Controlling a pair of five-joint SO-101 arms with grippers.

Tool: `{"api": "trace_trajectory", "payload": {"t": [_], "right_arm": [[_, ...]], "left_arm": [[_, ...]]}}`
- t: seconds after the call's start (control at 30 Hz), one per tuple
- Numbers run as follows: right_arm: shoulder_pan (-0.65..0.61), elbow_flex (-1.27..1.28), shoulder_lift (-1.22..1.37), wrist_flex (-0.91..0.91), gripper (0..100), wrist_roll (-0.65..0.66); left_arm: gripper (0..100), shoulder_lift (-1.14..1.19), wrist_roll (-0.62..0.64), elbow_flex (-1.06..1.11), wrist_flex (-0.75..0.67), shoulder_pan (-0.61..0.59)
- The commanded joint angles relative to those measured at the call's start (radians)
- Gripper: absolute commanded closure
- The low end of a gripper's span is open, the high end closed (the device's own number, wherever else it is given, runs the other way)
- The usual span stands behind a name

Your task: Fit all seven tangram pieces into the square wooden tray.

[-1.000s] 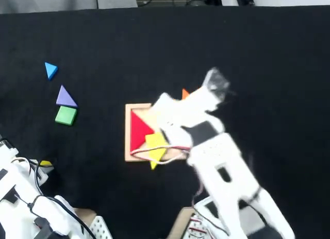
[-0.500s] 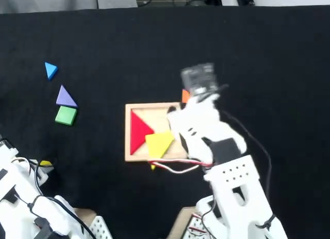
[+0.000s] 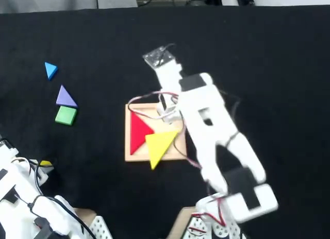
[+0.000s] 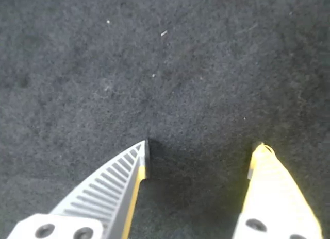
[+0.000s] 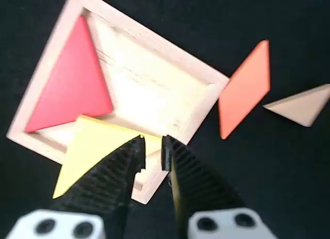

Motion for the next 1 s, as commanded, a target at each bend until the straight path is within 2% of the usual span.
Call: {"api": "trace_trajectory", "payload": {"t": [0.0,0.37,0.83,0.97], "right_arm": [[-0.009,-0.062,0.054,-0.051,94.3,0.009],[0.018,-0.065,0.219,-0.112,94.3,0.011],[0.018,-0.015,0.232,-0.137,94.3,0.012],[0.02,0.015,0.232,-0.195,94.3,0.012]], "left_arm": [[68,-0.011,-0.008,0.002,-0.008,0.016],[68,-0.011,-0.008,0.002,-0.008,0.019],[68,-0.011,-0.008,0.002,-0.008,0.019],[68,-0.011,-0.008,0.002,-0.008,0.019]]}}
